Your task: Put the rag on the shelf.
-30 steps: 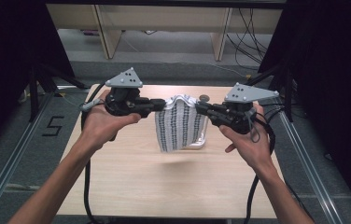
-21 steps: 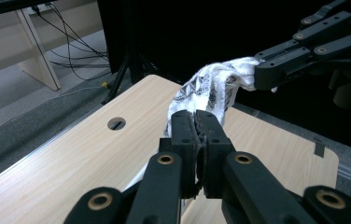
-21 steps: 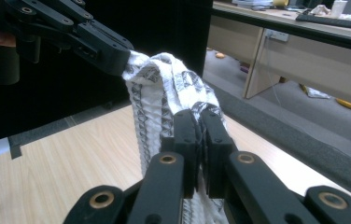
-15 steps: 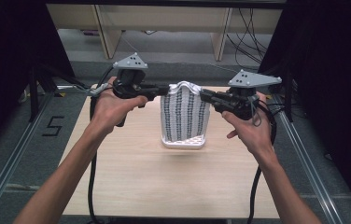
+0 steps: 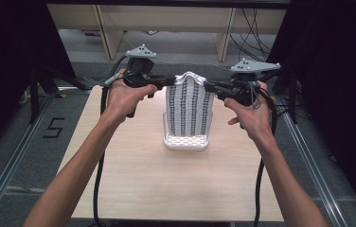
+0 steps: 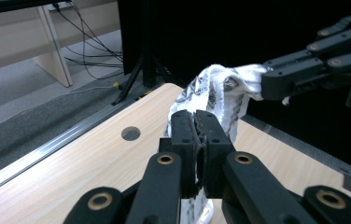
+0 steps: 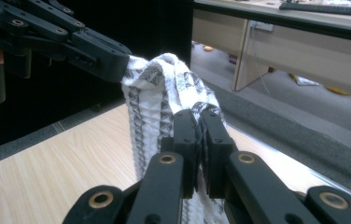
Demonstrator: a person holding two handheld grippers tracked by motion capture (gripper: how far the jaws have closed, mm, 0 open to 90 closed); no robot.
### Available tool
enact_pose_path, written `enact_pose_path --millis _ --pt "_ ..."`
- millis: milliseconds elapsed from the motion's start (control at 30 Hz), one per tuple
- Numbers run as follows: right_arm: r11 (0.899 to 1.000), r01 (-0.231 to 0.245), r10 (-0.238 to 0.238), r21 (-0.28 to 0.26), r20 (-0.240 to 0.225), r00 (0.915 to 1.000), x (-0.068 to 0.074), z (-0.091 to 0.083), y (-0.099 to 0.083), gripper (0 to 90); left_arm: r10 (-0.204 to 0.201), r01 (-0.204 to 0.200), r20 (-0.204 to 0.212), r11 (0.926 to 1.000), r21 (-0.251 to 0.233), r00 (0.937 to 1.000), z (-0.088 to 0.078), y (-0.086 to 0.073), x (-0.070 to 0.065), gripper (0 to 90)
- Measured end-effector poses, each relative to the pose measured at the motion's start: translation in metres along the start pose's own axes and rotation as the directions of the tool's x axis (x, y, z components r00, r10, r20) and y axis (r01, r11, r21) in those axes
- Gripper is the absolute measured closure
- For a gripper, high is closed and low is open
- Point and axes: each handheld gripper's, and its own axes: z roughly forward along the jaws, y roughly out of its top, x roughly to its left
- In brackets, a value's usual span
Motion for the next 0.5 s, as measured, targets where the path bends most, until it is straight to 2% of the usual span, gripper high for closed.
enact_pose_path --millis 67,100,133,300,433,500 --pt "1.0 -0.009 0.009 0.01 0.009 0.9999 -0.005 0.005 0.0 86.8 -0.009 0.009 -0.006 1.0 0.002 0.9999 0.002 0.0 0.003 86.5" --pt "0.999 -0.029 0.029 0.017 0.008 0.9996 -0.006 0.007 0.0 86.8 -0.029 0.029 -0.013 0.9995 -0.009 0.9995 0.008 0.001 0.008 86.5" --pt "1.0 -0.012 0.012 0.012 0.02 0.9997 -0.01 0.01 0.0 86.8 -0.04 0.039 -0.013 0.9991 -0.015 0.9991 0.011 0.001 0.011 86.5" --pt "0.998 -0.046 0.046 0.031 0.015 0.9988 -0.019 0.021 0.0 86.6 -0.069 0.069 -0.018 0.9975 -0.016 0.9974 0.027 -0.002 0.02 86.5" --pt "0.996 -0.068 0.067 0.052 0.03 0.9973 -0.029 0.032 -0.002 86.3 -0.116 0.115 -0.022 0.9931 -0.023 0.9931 0.039 -0.005 0.031 86.4" --pt "0.994 -0.091 0.089 0.056 0.033 0.9955 -0.035 0.037 -0.003 85.8 -0.15 0.149 -0.02 0.9886 -0.022 0.9885 0.045 -0.008 0.036 86.4"
